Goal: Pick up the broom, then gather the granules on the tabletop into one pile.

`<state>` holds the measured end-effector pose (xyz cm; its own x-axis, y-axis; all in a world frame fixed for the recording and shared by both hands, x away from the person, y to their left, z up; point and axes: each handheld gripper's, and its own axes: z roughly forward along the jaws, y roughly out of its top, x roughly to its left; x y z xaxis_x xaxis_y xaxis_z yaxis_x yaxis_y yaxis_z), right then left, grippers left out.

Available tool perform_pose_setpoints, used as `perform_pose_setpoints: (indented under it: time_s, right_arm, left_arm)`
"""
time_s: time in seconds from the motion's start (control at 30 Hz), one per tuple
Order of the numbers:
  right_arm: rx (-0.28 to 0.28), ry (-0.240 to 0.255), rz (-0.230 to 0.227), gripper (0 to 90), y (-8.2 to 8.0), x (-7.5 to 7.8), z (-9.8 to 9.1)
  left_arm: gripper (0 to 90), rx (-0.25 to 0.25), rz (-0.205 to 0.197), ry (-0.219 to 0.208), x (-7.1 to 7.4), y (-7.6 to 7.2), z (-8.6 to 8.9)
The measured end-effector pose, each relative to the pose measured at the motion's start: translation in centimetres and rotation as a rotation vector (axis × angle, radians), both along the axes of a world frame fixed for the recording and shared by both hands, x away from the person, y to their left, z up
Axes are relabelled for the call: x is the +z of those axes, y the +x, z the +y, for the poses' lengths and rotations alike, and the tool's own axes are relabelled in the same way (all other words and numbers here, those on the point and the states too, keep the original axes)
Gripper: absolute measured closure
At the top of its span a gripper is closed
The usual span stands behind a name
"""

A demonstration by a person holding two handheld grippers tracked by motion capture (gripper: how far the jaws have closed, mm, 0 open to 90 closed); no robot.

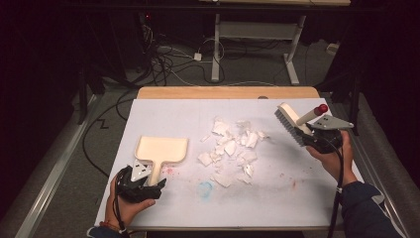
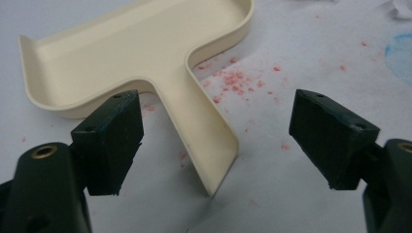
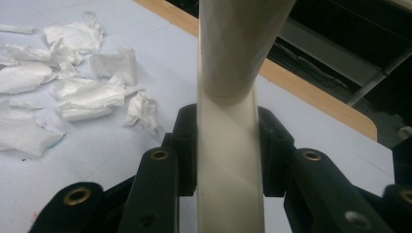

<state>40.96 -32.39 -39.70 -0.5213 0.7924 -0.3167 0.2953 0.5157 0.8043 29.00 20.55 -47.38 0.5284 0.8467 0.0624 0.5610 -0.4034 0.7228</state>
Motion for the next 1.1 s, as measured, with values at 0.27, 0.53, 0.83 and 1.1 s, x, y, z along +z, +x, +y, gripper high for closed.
perform_pose_setpoints:
  time_s: [0.27, 0.53, 0.83, 1.1]
  right_arm:
    - [0.012, -0.01, 0.004, 68.2, 1.0, -0.2, 0.8]
    - [0.029, -0.024, 0.012, 68.2, 2.0, -0.4, 2.0]
    - [0.053, -0.033, 0.013, 68.2, 4.2, 0.4, 3.8]
    - [0.068, -0.134, 0.028, 68.2, 7.1, -0.2, 6.9]
  left_arm:
    - [19.4, -0.012, 0.0, -0.001, 0.0, -0.1, 0.1]
    - [16.7, -0.053, -0.047, 0.02, 0.4, -0.8, 0.0]
    - [16.3, -0.09, -0.109, 0.027, 0.7, -1.5, -0.2]
    - [16.3, -0.11, -0.108, 0.025, 0.7, -1.9, -0.2]
